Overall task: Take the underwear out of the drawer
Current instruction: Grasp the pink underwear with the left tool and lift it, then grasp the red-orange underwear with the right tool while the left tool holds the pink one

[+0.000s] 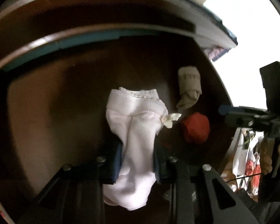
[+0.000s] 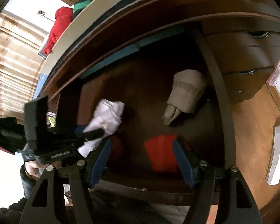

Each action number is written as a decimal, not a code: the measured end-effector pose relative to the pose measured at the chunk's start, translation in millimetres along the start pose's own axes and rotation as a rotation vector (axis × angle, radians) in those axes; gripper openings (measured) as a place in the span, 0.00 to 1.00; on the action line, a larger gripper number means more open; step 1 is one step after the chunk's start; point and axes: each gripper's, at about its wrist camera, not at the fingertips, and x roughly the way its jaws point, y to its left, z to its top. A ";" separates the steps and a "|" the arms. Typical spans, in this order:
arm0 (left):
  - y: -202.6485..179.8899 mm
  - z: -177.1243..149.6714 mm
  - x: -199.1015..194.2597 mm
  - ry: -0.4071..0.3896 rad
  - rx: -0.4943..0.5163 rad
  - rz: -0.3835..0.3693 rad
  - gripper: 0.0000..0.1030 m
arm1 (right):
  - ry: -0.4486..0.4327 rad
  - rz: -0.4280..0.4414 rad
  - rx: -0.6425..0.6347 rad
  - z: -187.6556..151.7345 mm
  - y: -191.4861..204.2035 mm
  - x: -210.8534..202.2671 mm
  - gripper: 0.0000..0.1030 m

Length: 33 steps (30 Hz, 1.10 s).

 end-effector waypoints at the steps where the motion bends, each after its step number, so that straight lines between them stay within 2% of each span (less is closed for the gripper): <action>1: -2.5 -1.7 -7.5 -0.032 0.001 0.017 0.26 | 0.008 -0.009 -0.009 0.8 2.0 1.6 0.69; 3: 3.1 12.4 -11.5 -0.075 0.003 0.043 0.26 | 0.026 -0.029 -0.036 1.6 8.1 6.0 0.69; 6: 16.6 13.3 -34.0 -0.138 0.004 0.062 0.26 | 0.075 -0.080 -0.077 2.4 14.7 17.5 0.69; 9: 19.6 10.0 -42.0 -0.166 0.004 0.069 0.26 | 0.118 -0.124 -0.083 2.9 14.0 29.9 0.69; 14: 20.6 10.2 -40.0 -0.177 0.011 0.101 0.26 | 0.180 -0.154 -0.072 3.0 9.7 46.1 0.69; 25: 25.6 8.2 -49.9 -0.214 0.009 0.115 0.26 | 0.284 -0.219 -0.071 5.8 2.3 68.2 0.69; 33: 25.5 5.4 -57.7 -0.238 0.020 0.113 0.26 | 0.384 -0.292 -0.127 3.9 6.0 77.9 0.69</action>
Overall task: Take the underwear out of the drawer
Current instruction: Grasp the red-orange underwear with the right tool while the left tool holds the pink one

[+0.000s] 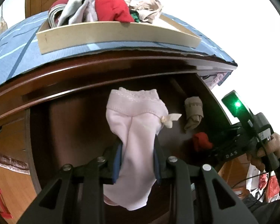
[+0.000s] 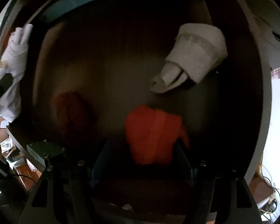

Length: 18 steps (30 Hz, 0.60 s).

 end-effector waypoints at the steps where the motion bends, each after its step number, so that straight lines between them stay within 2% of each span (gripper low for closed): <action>1: -0.6 -0.4 -0.4 0.000 0.001 0.000 0.26 | 0.012 -0.005 -0.006 2.5 2.0 1.1 0.69; 4: -2.3 -1.8 -0.4 -0.001 0.004 -0.004 0.26 | 0.035 0.000 -0.019 5.5 1.2 2.6 0.69; 8: -0.8 -3.4 2.1 0.006 0.000 0.002 0.26 | 0.012 0.007 -0.022 3.8 -1.0 1.0 0.66; 9: -0.4 -3.5 2.3 0.007 0.000 0.001 0.26 | 0.001 0.008 -0.019 2.9 -2.7 -0.2 0.59; 10: -0.3 -3.5 2.6 0.007 0.000 0.002 0.26 | -0.012 -0.003 -0.014 1.7 -5.6 -2.0 0.47; 12: -0.7 -2.6 3.7 0.008 0.001 0.007 0.26 | -0.039 -0.005 -0.001 -1.4 -12.9 -6.1 0.40; 18: -4.4 -4.4 4.8 0.010 0.019 0.052 0.26 | -0.128 0.046 0.028 -12.4 -22.0 -11.8 0.37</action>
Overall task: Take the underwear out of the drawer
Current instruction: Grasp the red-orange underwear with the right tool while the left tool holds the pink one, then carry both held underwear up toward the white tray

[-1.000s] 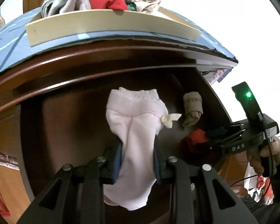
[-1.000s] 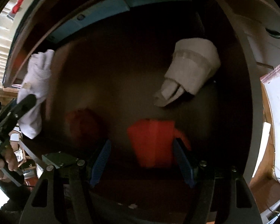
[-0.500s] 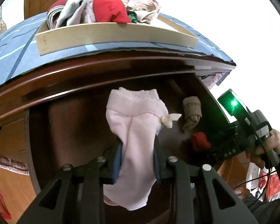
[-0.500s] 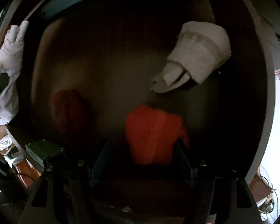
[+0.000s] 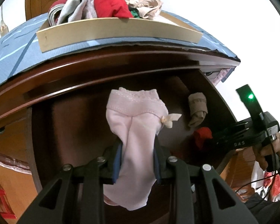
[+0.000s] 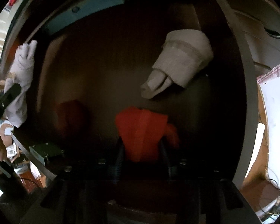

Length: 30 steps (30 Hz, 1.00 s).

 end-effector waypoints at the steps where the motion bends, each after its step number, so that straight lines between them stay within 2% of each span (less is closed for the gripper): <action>1: -0.4 -0.5 -0.5 0.000 0.001 0.004 0.26 | -0.022 0.002 0.002 -1.1 -0.6 -2.4 0.36; 9: -9.9 0.8 -4.2 -0.010 0.027 0.046 0.26 | -0.157 0.091 0.025 -10.3 -2.3 -25.1 0.32; 12: -14.5 1.2 -5.4 -0.012 0.033 0.057 0.26 | -0.201 0.116 0.025 -28.6 2.6 -36.2 0.32; 14: -17.8 1.0 -6.8 -0.014 0.040 0.062 0.26 | -0.232 0.133 0.033 -28.3 4.7 -40.1 0.31; 17: -21.5 1.2 -9.6 -0.020 0.044 0.064 0.26 | -0.273 0.168 0.045 -37.7 -2.4 -52.1 0.31; 19: -23.3 1.5 -11.9 -0.026 0.044 0.063 0.26 | -0.296 0.187 0.050 -30.5 16.4 -66.0 0.31; 30: -39.8 4.2 -23.7 -0.051 0.074 0.046 0.26 | -0.402 0.249 -0.001 -43.8 30.6 -112.1 0.31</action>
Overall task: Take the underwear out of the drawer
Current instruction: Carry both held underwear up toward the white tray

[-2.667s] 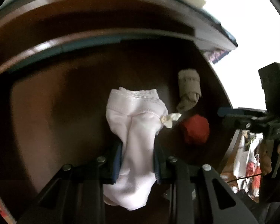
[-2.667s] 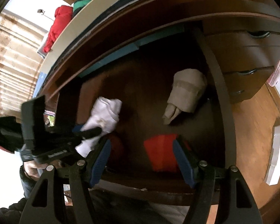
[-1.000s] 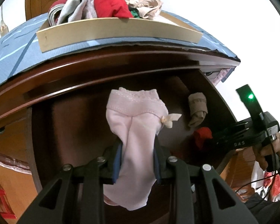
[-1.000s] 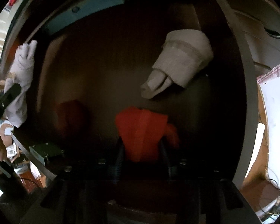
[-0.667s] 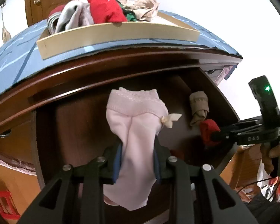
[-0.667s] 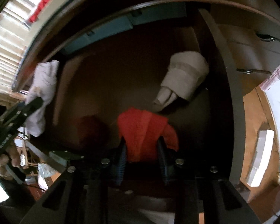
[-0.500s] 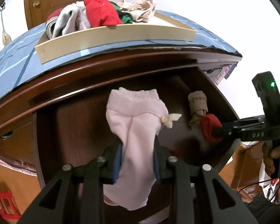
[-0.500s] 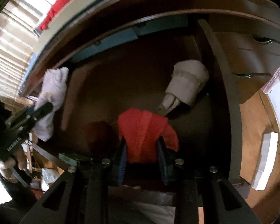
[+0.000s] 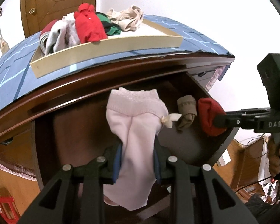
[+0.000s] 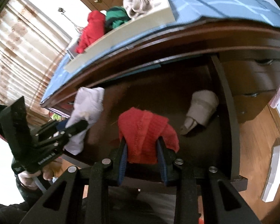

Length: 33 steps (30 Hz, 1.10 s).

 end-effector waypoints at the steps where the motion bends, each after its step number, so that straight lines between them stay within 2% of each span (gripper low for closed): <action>1: -0.5 0.5 -0.5 -0.001 0.001 -0.001 0.26 | -0.007 0.003 -0.004 -0.8 0.8 -4.8 0.31; 12: -7.5 11.7 -13.3 -0.039 0.020 -0.027 0.26 | -0.079 0.035 -0.011 11.7 6.4 -7.5 0.31; 28: -17.7 26.4 -18.7 -0.056 0.038 -0.079 0.26 | -0.151 0.051 -0.032 20.6 10.8 -33.8 0.31; 33: -19.1 37.8 -25.2 -0.088 0.037 -0.081 0.26 | -0.178 0.055 -0.045 27.1 15.5 -43.0 0.31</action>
